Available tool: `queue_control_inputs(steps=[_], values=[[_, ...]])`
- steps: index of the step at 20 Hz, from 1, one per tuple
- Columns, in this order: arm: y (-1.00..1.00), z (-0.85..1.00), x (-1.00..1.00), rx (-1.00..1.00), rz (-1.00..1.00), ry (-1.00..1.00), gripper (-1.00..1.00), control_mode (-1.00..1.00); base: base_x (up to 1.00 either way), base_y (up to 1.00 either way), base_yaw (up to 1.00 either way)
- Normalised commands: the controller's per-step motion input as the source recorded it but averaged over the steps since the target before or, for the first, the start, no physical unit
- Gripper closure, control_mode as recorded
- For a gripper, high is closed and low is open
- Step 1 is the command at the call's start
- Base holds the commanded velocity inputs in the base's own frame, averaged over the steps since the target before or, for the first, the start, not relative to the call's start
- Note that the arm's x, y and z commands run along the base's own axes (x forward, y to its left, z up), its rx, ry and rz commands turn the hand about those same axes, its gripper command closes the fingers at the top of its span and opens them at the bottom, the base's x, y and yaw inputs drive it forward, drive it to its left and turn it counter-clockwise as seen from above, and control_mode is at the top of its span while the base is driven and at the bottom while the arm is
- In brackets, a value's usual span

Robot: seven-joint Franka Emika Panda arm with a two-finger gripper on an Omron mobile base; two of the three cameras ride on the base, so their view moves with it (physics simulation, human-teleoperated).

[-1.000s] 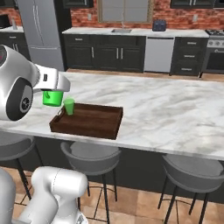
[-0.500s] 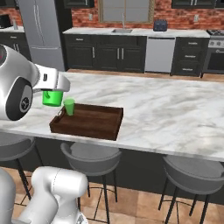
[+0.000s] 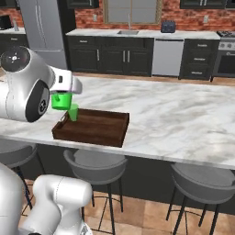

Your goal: There is a tray on the dining counter. Grab the cup, mug, and pitcher and place them on the tray. The pitcher may be placed next to the tray if it cannot fit the tray.

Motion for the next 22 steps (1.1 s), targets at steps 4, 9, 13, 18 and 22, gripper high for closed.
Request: queue_control_inputs(steps=[4,9,13,18,22], values=[[-0.18,-0.44,0.60,0.00,0.33,0.00,1.00,-1.00,0.00,0.00,0.00],[-0.01,-0.50,0.46,0.00,0.41,0.00,1.00,-1.00,0.00,0.00,0.00],[0.00,-0.33,0.50,0.00,0.35,0.00,1.00,-1.00,0.00,0.00,0.00],[0.00,-0.11,0.64,0.05,0.30,0.00,1.00,-1.00,0.00,0.00,0.00],[0.00,-0.02,0.54,0.07,0.28,0.00,1.00,-1.00,0.00,0.00,0.00]])
